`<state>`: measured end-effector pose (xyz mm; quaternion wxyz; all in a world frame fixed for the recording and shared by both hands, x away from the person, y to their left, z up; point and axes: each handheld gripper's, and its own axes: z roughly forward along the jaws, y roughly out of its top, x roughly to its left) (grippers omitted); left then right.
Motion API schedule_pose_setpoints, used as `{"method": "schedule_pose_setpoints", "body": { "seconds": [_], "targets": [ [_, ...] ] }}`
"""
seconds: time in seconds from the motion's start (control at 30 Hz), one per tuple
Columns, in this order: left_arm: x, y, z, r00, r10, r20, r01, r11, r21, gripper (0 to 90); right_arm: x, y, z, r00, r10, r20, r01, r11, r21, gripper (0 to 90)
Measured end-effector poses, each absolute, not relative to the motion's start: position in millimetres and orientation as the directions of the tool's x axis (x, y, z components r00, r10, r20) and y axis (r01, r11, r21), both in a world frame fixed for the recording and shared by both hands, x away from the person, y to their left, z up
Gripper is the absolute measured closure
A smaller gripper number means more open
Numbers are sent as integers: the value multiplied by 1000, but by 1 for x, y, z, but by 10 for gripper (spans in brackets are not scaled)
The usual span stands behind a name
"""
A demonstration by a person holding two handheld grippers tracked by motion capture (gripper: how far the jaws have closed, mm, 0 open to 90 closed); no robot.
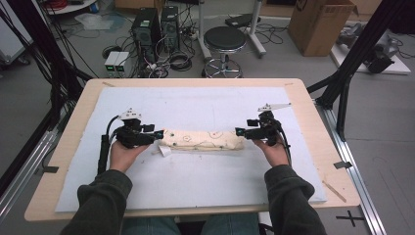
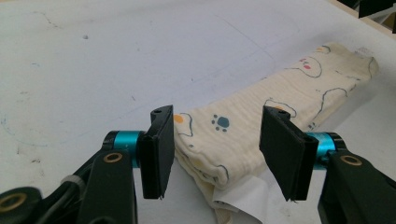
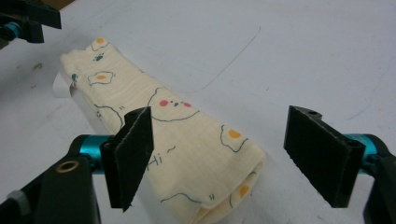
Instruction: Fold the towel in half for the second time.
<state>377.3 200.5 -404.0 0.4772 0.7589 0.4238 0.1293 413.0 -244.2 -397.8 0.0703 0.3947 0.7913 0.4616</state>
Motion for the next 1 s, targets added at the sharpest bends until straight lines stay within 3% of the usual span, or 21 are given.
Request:
{"method": "schedule_pose_setpoints", "body": {
  "seconds": [0.33,1.0],
  "targets": [
    [374,200,-401,620,758,-204,513,-195,836,396,408,-245,-394,-687,691,224,541,280,793,203],
    [360,204,-395,648,741,-173,494,-237,836,370,393,-250,-391,-691,693,203,521,283,805,172]
  ]
}}
